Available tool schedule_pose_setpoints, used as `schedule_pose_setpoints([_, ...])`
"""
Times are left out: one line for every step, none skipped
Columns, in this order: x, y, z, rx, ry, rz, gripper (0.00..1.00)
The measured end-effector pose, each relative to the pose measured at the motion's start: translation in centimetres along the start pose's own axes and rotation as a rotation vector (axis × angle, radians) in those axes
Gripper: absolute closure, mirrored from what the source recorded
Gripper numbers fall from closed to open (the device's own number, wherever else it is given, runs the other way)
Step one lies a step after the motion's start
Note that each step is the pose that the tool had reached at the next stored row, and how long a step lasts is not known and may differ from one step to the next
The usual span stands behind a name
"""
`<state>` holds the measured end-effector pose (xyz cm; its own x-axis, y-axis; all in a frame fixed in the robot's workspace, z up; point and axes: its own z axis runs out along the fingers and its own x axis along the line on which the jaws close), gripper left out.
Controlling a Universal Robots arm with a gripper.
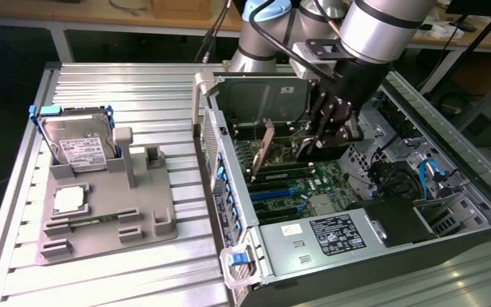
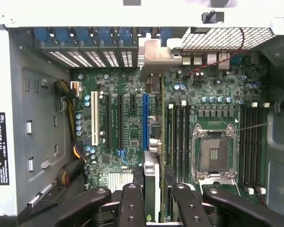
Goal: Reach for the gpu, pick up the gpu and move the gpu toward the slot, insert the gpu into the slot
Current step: 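Insert the gpu into the slot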
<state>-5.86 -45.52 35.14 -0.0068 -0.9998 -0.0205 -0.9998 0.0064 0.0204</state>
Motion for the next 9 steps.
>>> schedule_pose_setpoints([0.05, 0.03, 0.02, -0.0001, 0.0002, 0.0, 0.73])
schedule_pose_setpoints([0.12, 0.04, 0.05, -0.0001, 0.0002, -0.001, 0.73])
schedule_pose_setpoints([0.22, 0.04, 0.07, -0.0001, 0.0001, -0.001, 0.73])
schedule_pose_setpoints([0.32, 0.04, 0.1, -0.0001, 0.0002, -0.002, 0.73])
schedule_pose_setpoints([0.41, 0.04, 0.13, -0.0001, 0.0003, -0.003, 0.73])
schedule_pose_setpoints([0.47, 0.05, 0.2, -0.0001, 0.0002, -0.003, 0.73])
schedule_pose_setpoints([0.49, 0.11, 0.33, 0.0, -0.0001, -0.003, 0.73])
schedule_pose_setpoints([0.5, 0.24, 0.46, 0.0, 0.0001, -0.003, 0.73])
schedule_pose_setpoints([0.5, 0.37, 0.59, -0.0001, 0.0002, -0.003, 0.73])
